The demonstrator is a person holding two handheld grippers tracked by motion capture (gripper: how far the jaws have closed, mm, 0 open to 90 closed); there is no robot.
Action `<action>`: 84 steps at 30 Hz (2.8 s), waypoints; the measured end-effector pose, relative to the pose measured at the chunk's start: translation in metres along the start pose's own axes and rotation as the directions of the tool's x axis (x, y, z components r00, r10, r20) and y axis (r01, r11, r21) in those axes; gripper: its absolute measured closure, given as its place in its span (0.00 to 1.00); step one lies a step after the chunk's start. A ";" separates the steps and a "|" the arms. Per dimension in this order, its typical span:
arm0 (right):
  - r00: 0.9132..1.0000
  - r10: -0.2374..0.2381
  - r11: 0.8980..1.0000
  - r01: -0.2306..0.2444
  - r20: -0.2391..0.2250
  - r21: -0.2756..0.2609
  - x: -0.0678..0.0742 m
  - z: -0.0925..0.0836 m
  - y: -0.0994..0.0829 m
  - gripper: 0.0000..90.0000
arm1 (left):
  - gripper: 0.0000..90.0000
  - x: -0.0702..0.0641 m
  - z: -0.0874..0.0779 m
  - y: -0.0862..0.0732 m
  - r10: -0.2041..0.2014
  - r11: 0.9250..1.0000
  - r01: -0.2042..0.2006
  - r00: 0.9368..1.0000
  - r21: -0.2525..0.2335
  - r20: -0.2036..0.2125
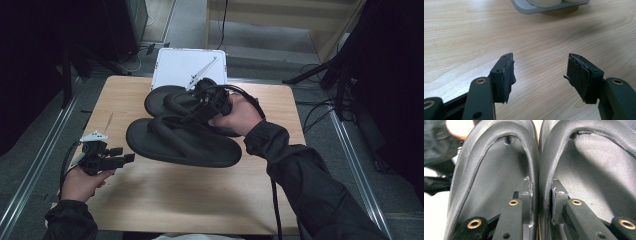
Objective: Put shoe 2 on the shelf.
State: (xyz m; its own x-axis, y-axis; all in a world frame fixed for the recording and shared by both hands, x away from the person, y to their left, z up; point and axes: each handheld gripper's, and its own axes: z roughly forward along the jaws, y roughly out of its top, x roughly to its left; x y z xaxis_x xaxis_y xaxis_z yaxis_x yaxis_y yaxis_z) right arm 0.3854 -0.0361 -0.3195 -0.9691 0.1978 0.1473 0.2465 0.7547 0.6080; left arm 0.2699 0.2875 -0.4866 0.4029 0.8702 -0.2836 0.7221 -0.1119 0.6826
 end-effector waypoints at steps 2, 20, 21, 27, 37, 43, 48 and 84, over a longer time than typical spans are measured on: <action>0.999 0.039 0.999 -0.039 0.026 -0.006 -0.009 -0.001 0.003 0.85 | 0.43 0.000 0.000 0.000 0.001 1.000 -0.001 1.000 0.002 0.000; 0.875 0.402 0.915 -0.376 0.269 -0.145 -0.087 -0.007 0.027 0.85 | 0.43 -0.002 0.003 0.000 0.002 1.000 -0.002 1.000 0.012 0.014; 0.856 0.430 0.902 -0.399 0.288 -0.162 -0.091 -0.006 0.028 0.85 | 0.43 -0.002 0.003 0.000 0.003 1.000 -0.003 1.000 0.013 0.015; 0.715 0.576 0.817 -0.516 0.395 -0.256 -0.108 0.004 0.042 0.85 | 0.43 -0.002 0.003 0.000 0.009 1.000 -0.010 1.000 0.016 0.014; 0.524 0.737 0.673 -0.621 0.426 -0.401 -0.120 0.028 0.065 0.85 | 0.43 -0.004 0.004 0.000 0.012 1.000 -0.012 1.000 0.018 0.026; 0.427 0.811 0.582 -0.651 0.400 -0.487 -0.122 0.038 0.074 0.85 | 0.43 -0.006 0.008 0.002 0.022 1.000 -0.023 0.999 0.020 0.035; 0.374 0.834 0.548 -0.658 0.406 -0.517 -0.123 0.046 0.079 0.84 | 0.43 -0.007 0.010 0.003 0.024 0.999 -0.025 0.999 0.027 0.042; 0.365 0.843 0.534 -0.644 0.394 -0.547 -0.143 0.053 0.082 0.69 | 0.43 -0.008 0.011 0.003 0.037 0.998 -0.039 0.998 0.040 0.052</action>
State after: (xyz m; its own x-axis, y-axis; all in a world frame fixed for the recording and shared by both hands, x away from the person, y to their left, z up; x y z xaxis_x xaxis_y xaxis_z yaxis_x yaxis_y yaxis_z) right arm 0.5448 0.0307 -0.3327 -0.1420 0.9555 0.2587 0.7513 -0.0662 0.6566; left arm 0.2753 0.2746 -0.4894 0.4579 0.8395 -0.2925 0.7277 -0.1649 0.6658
